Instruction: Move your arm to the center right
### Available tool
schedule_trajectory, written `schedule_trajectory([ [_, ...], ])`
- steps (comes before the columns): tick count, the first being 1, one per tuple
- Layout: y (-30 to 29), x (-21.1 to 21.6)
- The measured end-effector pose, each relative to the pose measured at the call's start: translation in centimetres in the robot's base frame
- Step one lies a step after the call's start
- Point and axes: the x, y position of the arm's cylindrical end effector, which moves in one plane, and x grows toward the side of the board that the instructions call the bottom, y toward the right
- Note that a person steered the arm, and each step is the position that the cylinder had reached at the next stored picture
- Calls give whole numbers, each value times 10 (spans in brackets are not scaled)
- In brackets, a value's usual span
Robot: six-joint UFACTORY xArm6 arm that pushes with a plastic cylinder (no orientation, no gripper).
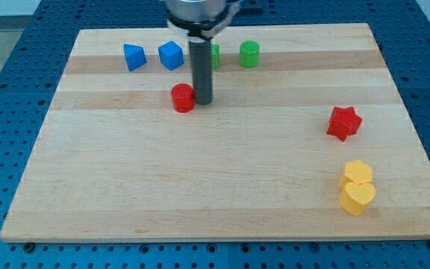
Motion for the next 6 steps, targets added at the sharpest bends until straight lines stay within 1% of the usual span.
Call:
schedule_trajectory([
  [1, -22, 0],
  [2, 10, 0],
  [5, 286, -14],
  [6, 368, 21],
])
